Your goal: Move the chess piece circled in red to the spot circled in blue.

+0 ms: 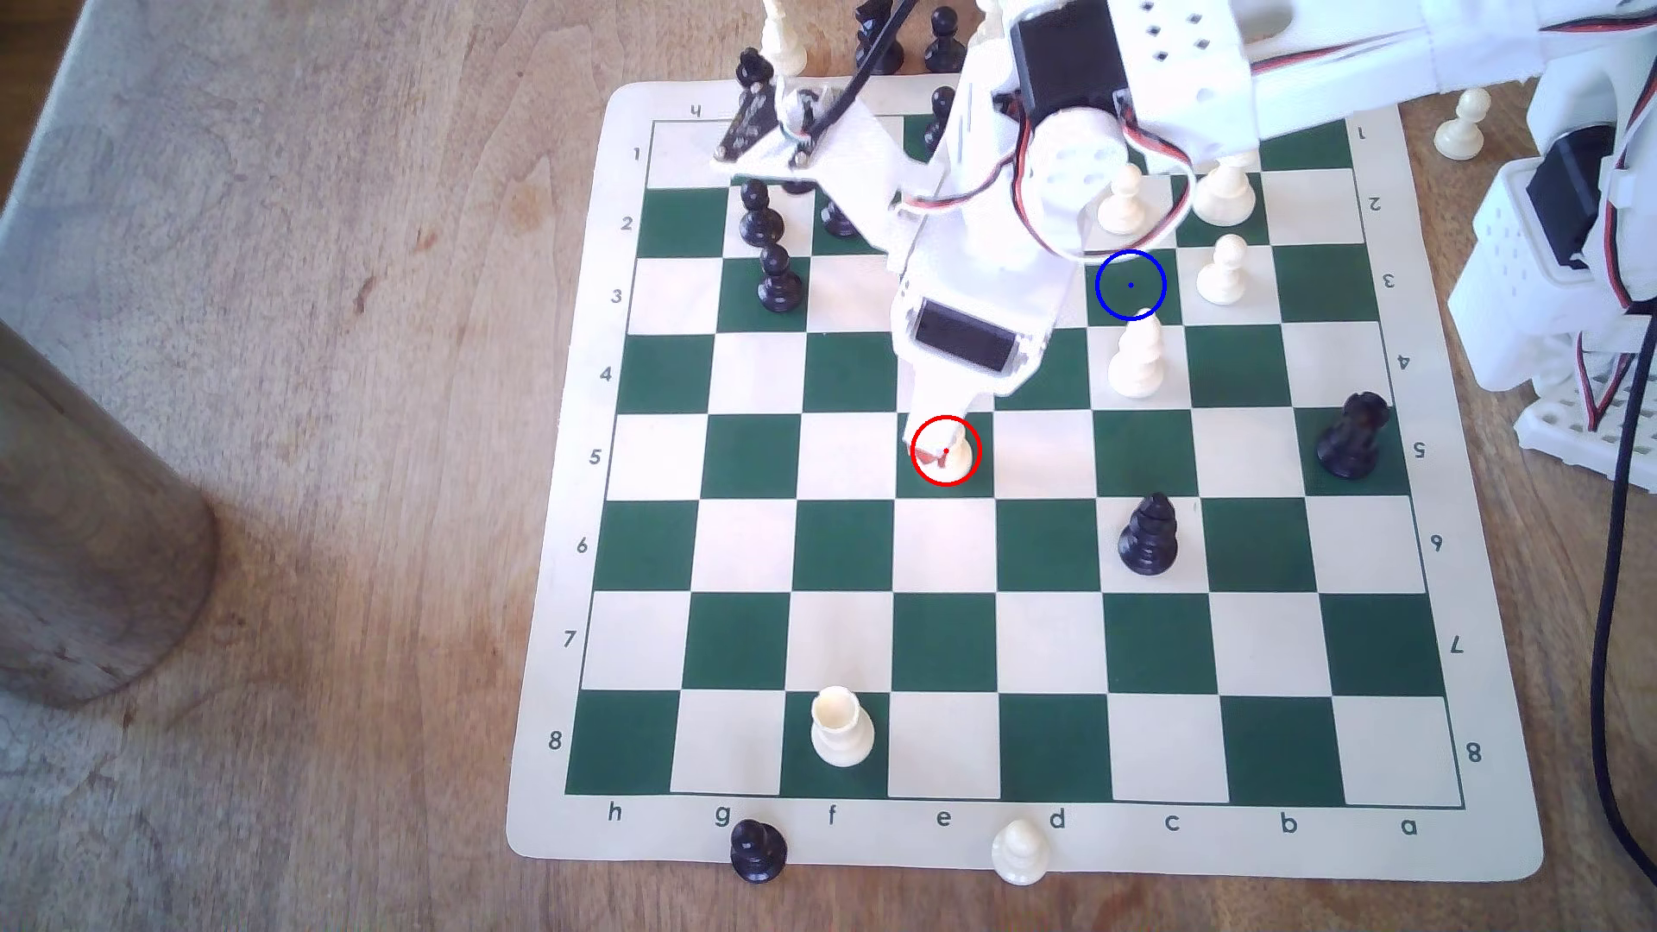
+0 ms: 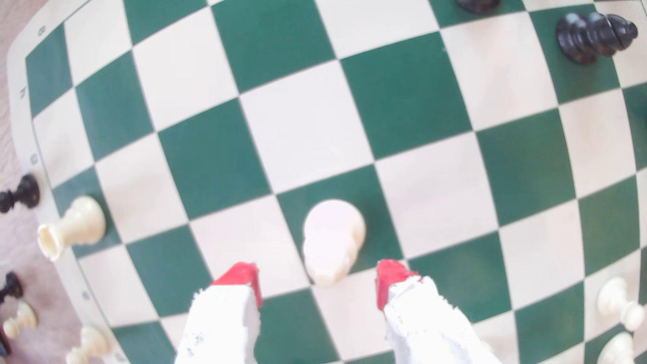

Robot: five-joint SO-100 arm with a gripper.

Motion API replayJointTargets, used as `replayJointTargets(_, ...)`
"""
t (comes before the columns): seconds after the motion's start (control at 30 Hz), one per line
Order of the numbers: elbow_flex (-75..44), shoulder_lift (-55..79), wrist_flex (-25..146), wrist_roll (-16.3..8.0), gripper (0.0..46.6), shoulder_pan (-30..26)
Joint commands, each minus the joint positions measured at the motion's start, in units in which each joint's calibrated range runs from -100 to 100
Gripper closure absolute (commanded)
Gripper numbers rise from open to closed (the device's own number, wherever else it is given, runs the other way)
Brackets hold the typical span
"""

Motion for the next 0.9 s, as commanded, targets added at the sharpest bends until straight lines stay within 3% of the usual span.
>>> replayJointTargets(0.0,-5.4,-0.4,-1.4,-0.3,30.5,-0.7)
replayJointTargets(0.8,-6.4,4.2,-3.3,0.0,34.3,-1.3)
replayJointTargets(0.87,-6.1,4.4,-3.3,0.0,36.3,-1.2)
